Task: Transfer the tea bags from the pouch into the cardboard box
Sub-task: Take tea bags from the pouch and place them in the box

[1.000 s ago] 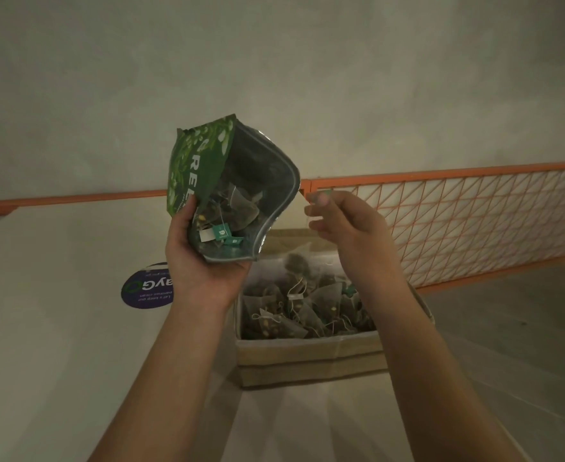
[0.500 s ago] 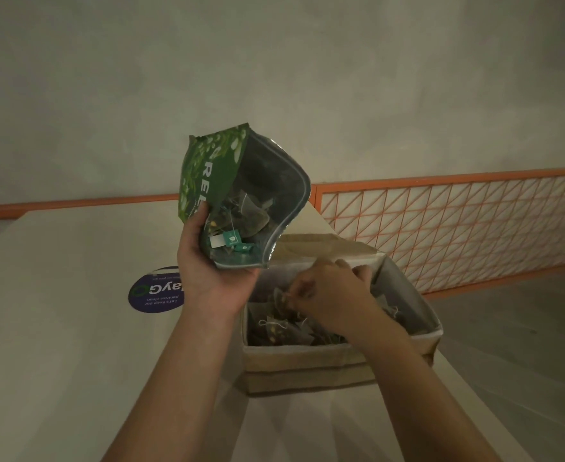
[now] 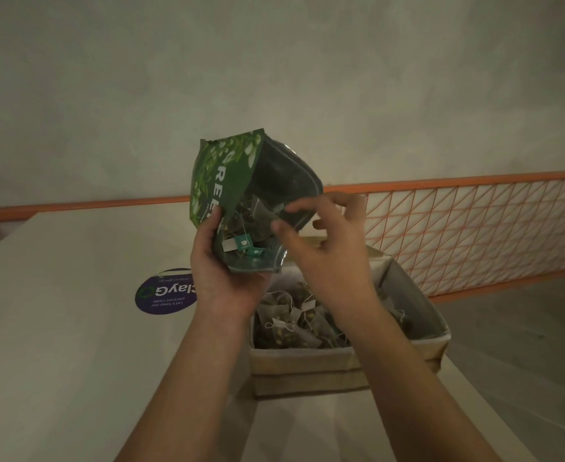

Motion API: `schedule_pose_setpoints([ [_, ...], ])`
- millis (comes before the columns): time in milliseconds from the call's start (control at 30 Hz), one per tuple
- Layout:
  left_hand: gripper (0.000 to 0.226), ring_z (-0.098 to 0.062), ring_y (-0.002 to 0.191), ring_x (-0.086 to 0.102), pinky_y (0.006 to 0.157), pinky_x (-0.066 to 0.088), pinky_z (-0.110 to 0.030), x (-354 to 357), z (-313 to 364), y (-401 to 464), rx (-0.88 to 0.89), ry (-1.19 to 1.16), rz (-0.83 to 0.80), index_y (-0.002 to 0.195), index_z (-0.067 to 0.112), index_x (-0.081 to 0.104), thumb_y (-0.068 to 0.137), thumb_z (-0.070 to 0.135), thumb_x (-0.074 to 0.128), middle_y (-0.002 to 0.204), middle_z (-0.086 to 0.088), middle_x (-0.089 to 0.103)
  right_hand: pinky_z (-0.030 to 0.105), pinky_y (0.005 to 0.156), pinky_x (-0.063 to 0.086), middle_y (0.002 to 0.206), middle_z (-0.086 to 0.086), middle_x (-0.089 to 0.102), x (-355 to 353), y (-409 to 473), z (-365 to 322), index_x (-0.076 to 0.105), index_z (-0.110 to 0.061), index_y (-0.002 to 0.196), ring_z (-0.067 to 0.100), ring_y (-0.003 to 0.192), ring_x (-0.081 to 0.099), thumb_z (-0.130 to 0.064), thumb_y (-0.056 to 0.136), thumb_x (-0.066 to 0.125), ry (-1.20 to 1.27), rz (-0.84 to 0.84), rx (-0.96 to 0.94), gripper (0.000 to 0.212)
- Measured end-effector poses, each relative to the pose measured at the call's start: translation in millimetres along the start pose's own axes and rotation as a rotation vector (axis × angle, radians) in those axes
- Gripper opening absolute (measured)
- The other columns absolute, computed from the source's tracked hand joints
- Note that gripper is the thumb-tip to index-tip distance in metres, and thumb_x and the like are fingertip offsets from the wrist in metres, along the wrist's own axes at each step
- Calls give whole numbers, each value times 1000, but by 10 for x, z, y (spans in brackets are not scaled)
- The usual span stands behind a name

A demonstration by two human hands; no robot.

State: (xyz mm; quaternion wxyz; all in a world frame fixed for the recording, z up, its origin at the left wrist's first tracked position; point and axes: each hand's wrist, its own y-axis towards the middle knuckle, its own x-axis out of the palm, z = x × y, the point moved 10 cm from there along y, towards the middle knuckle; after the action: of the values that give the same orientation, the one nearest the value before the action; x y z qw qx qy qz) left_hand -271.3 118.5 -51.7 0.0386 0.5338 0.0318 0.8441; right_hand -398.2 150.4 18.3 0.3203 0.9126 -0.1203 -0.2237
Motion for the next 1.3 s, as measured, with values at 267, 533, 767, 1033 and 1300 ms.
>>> schedule_pose_setpoints([
  [267,48,-27,100,70,77,61,-33,-32,0,-10,3,-11,22,127,11,67,95,43,52,122,-13,68,30,92,50,128,-4,46,90,34,95,70,-31,92,14,121,46,-36,80,75,-86,-3,47,13],
  [533,55,-34,139,47,83,60,-40,-82,183,52,48,-30,-16,145,18,54,97,43,51,151,-12,51,28,69,54,82,5,64,-422,-54,63,56,-16,84,20,78,64,-10,87,66,400,164,87,13],
  [767,56,-36,136,51,91,58,-44,-98,236,70,54,-49,-39,143,17,56,93,41,55,149,-13,54,11,50,40,68,-6,52,-490,-103,354,54,-13,93,-3,52,46,-13,91,60,209,166,214,7],
  [1033,52,-34,134,54,87,60,-43,-104,238,63,51,-54,-36,142,18,57,97,44,51,146,-13,56,26,63,51,83,-17,57,-5,-215,722,57,-28,115,4,73,59,-26,87,67,-257,-264,324,30],
  [1300,54,-34,137,51,90,59,-42,-135,239,94,56,-47,-32,144,17,56,96,42,52,148,-13,55,45,99,45,117,-13,49,137,-182,511,61,-35,115,20,119,44,-25,85,60,-156,-208,227,32],
])
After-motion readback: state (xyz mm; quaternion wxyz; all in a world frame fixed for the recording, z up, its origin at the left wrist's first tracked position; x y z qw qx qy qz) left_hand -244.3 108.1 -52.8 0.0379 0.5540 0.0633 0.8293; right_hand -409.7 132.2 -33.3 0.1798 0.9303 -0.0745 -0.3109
